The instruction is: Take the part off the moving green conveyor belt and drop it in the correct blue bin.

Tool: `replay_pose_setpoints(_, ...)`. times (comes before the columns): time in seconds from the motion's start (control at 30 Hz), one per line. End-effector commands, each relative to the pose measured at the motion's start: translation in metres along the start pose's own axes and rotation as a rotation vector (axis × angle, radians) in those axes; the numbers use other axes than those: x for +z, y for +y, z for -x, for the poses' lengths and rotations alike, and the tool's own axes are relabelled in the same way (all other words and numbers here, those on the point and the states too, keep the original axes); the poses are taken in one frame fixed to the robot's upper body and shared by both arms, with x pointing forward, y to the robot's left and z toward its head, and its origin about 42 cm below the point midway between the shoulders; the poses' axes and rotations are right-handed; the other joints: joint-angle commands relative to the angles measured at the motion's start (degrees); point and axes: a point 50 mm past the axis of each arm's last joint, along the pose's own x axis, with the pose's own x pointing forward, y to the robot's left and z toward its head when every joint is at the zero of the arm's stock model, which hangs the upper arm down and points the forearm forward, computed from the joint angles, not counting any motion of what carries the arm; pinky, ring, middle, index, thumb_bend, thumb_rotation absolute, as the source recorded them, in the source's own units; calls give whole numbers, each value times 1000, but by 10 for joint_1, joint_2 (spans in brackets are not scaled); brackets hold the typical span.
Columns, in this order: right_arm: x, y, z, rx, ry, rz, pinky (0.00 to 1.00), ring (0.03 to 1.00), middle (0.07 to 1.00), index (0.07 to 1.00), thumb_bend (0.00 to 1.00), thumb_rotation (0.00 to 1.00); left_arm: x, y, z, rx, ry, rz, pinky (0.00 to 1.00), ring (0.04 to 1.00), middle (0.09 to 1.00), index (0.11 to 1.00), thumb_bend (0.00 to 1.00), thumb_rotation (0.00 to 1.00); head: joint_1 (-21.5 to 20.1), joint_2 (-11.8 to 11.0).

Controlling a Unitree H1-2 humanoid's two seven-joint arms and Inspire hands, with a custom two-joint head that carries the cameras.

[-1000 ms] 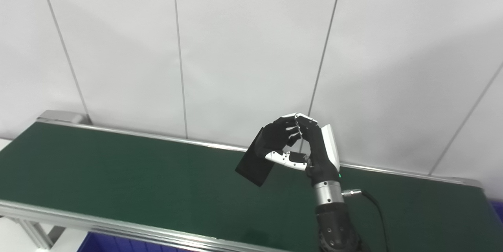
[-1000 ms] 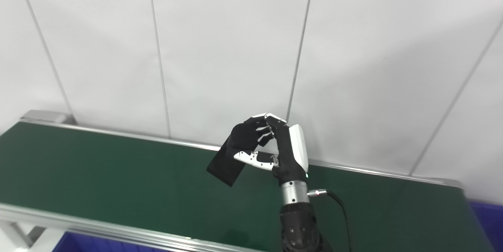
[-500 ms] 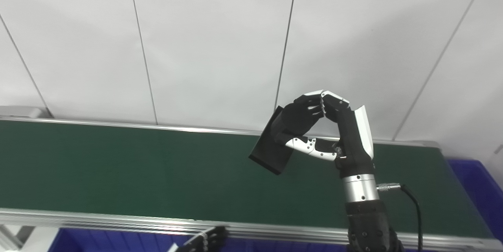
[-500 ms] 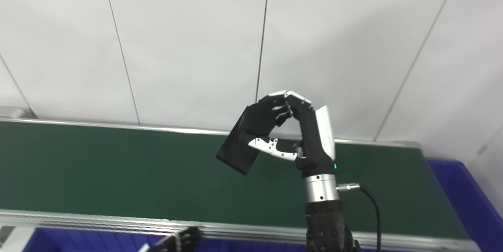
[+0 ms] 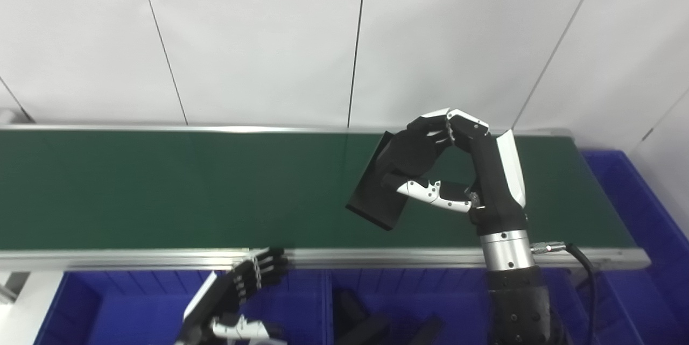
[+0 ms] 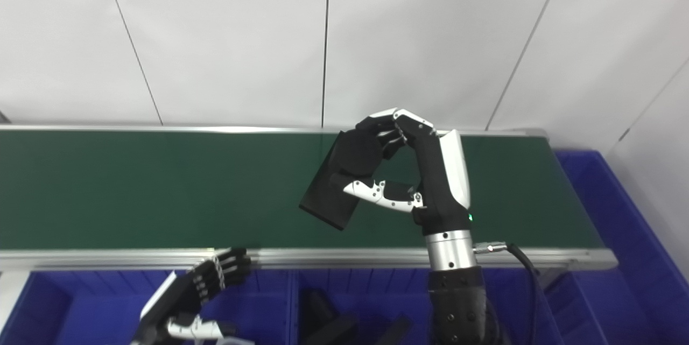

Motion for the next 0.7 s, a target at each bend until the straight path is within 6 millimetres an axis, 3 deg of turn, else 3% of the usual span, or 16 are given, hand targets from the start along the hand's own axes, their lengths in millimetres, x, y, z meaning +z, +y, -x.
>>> replay_pose_setpoints(0.0,12,-4,3,-30,-32,-11,347,452,508,518,500,0,12,6,-3,-9,-41,-10,778,776,803,816,1000,159,0,4)
replay_pose_setpoints(0.3,6,1,42,-28,41,-33,339,447,506,527,498,0,17,6,-2,-13,-49,-17,774,778,801,818,1000,167,1,16)
replay_pose_setpoints(0.67,-18,11,92,15,165,-21,342,443,513,519,499,0,24,8,0,-22,-53,-25,779,780,807,818,1000,158,-5,29)
